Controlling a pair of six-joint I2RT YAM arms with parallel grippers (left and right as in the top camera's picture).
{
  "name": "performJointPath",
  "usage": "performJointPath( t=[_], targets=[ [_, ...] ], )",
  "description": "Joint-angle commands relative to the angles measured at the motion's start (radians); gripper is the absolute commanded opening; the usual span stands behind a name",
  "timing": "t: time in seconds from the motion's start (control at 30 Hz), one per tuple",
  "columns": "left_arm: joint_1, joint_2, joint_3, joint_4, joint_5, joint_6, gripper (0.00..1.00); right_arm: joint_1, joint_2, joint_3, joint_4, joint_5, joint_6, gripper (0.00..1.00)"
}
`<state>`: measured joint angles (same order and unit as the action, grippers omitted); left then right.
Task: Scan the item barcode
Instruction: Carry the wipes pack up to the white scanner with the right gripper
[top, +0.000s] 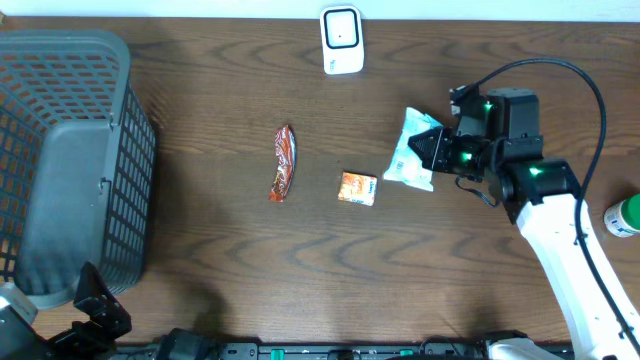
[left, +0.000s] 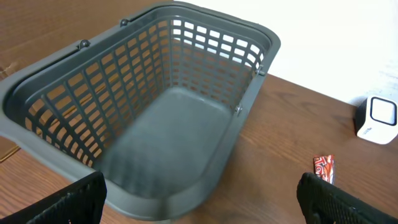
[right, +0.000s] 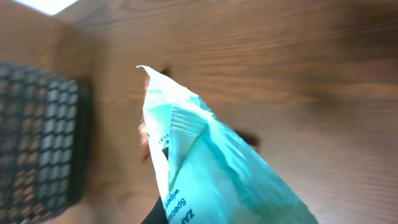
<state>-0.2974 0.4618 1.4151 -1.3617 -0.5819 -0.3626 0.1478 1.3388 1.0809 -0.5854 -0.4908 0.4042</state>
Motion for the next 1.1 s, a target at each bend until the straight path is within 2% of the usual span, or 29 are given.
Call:
performJointPath(
  t=[0.0,0.2,0.33,0.53,0.7,0.9,1.07],
  targets=[
    [0.001,0.001,0.006,-0.008,-0.005,0.009,0.98,-0.006,-0.013,0.015,-0.010,-0.153,-0.008,0.01],
    [0.001,0.001,0.006,-0.026,-0.006,0.009,0.98,-0.006,-0.013,0.015,-0.008,-0.203,-0.016,0.01],
    [0.001,0.001,0.006,-0.026,-0.006,0.009,0.98,0.005,-0.010,0.015,0.018,-0.183,-0.108,0.01],
    [0.001,0.001,0.006,-0.026,-0.006,0.009,0.98,0.081,0.009,0.015,0.156,0.122,-0.189,0.01],
    [0.001,0.001,0.006,-0.026,-0.006,0.009,0.98,0.143,0.063,0.025,0.329,0.224,-0.238,0.01],
    [0.001,0.001,0.006,-0.026,-0.006,0.009,0.98,0.159,0.269,0.143,0.423,0.259,-0.283,0.01],
    [0.001,0.001,0.006,-0.026,-0.005,0.009,0.98,0.159,0.511,0.415,0.403,0.334,-0.388,0.01]
  ],
)
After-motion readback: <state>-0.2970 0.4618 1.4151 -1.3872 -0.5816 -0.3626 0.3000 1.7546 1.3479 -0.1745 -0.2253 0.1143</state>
